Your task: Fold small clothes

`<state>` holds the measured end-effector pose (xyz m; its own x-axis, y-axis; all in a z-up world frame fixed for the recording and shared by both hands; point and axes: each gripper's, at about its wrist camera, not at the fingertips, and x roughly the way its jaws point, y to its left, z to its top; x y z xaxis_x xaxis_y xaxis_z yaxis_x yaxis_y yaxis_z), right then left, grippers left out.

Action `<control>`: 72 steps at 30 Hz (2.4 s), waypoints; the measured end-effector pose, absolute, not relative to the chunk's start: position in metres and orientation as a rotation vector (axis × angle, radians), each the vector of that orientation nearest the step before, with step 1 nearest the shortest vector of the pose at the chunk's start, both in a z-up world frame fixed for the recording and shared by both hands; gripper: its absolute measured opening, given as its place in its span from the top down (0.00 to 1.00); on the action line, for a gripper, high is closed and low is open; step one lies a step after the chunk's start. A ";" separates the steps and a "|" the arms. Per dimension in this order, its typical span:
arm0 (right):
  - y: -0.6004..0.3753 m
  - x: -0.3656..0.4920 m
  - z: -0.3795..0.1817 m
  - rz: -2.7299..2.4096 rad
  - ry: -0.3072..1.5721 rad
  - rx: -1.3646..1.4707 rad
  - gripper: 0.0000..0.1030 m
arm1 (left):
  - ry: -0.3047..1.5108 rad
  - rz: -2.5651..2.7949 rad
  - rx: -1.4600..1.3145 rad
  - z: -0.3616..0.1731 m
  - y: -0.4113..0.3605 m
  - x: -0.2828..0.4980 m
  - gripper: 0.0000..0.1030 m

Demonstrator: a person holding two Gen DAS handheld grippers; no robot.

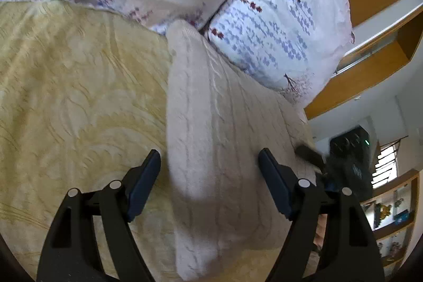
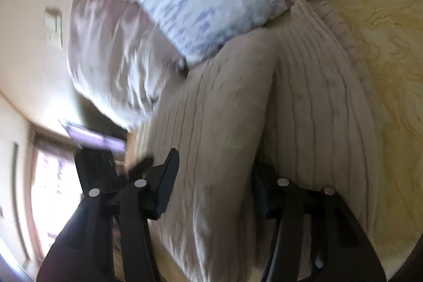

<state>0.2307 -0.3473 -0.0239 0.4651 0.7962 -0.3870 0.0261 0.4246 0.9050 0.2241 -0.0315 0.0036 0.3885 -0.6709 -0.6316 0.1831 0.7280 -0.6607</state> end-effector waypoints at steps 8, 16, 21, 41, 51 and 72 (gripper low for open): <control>-0.324 0.222 0.025 0.417 0.804 0.589 0.82 | 1.066 -0.600 -0.585 0.002 -0.031 0.225 0.23; -0.315 0.185 0.076 0.264 0.629 0.150 0.83 | 1.054 -0.627 -0.596 0.012 -0.027 0.218 0.21; -0.339 0.183 0.070 0.196 0.645 0.090 0.83 | 1.075 -0.657 -0.568 0.015 -0.040 0.215 0.21; -0.423 0.135 0.017 0.236 0.775 0.636 0.31 | 1.093 -0.719 -0.529 0.017 -0.050 0.184 0.23; -0.394 0.114 0.008 0.250 0.786 0.580 0.88 | 1.127 -0.717 -0.457 0.000 -0.061 0.165 0.75; -0.431 0.116 -0.001 0.184 0.767 0.773 0.34 | 1.059 -0.736 -0.506 0.016 -0.040 0.155 0.37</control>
